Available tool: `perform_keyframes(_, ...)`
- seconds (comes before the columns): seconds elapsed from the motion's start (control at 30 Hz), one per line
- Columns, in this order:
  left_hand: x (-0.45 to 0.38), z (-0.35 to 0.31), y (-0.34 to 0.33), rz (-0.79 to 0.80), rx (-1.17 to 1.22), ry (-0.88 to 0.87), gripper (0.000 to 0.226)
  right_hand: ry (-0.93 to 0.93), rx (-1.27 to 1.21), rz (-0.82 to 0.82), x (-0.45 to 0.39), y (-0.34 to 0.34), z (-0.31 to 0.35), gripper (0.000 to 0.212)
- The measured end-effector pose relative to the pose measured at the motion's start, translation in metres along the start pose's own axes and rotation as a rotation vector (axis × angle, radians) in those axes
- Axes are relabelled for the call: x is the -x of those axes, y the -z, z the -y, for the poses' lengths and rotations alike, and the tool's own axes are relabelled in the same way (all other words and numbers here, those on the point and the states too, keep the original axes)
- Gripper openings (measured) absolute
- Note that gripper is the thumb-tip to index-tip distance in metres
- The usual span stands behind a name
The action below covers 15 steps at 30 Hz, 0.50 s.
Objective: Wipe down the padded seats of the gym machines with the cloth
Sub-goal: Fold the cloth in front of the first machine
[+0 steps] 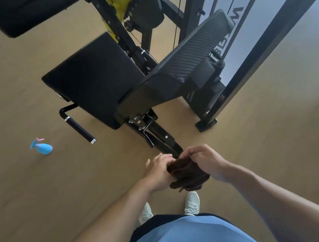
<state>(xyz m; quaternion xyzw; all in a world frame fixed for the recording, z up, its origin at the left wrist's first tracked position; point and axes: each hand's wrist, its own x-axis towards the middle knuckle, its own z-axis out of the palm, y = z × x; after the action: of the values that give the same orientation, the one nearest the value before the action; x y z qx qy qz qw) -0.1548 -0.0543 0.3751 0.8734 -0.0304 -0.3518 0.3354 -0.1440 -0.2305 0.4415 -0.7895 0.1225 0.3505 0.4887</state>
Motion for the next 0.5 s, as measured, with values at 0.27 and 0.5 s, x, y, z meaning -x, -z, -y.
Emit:
perform_keyframes(0.27,-0.002,0.022,-0.009,-0.288,0.006,-0.015,0.004,-0.030,0.064,0.440,0.004,0.054,-0.001,0.027)
perform_keyframes(0.5,0.003,0.035,0.000,-0.572,-0.222,-0.167,0.016,-0.022,0.442,0.096,-0.008,0.064,-0.011,0.022)
